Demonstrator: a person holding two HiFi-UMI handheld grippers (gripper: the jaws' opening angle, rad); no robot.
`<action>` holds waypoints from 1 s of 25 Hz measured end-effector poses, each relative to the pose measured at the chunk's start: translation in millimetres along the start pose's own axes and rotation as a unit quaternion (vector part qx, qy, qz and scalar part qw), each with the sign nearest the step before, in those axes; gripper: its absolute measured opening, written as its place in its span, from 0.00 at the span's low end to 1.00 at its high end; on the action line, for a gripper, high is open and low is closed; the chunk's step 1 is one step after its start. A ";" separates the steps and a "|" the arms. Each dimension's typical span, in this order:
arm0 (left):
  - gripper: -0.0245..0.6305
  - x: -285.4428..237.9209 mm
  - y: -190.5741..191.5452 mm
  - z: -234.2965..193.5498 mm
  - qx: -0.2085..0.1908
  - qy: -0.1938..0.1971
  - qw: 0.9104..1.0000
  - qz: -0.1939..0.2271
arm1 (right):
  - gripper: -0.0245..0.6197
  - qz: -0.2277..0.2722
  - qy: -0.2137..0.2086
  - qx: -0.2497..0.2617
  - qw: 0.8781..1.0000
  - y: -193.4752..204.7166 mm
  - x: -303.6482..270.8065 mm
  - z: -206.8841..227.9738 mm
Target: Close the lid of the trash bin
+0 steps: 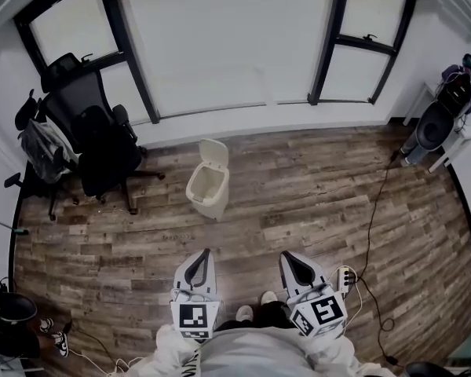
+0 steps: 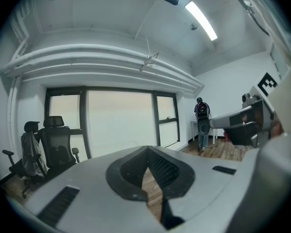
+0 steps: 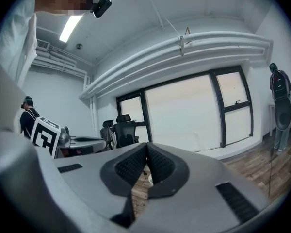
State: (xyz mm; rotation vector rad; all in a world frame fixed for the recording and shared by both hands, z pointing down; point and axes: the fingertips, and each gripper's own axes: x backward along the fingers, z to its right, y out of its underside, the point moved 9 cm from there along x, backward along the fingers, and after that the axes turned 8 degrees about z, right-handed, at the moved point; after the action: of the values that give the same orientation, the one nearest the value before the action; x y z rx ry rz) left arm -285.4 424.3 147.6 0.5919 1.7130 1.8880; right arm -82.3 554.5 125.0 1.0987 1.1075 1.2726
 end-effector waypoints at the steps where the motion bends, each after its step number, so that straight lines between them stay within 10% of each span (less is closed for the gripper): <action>1: 0.05 -4.4 2.9 -5.0 -0.002 -0.005 1.000 0.000 | 0.08 -0.001 -0.003 0.001 1.000 0.0 -8.4 2.1; 25: 0.05 -307.5 4.2 -60.5 -0.013 -0.105 0.994 -0.037 | 0.08 -0.022 -0.113 -0.021 0.993 -14.9 -313.3 221.4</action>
State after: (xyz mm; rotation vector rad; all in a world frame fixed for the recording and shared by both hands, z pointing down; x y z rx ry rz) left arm -87.2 181.6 152.5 0.6819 1.5514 1.7286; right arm 139.9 241.9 143.1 1.1503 0.9251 1.1015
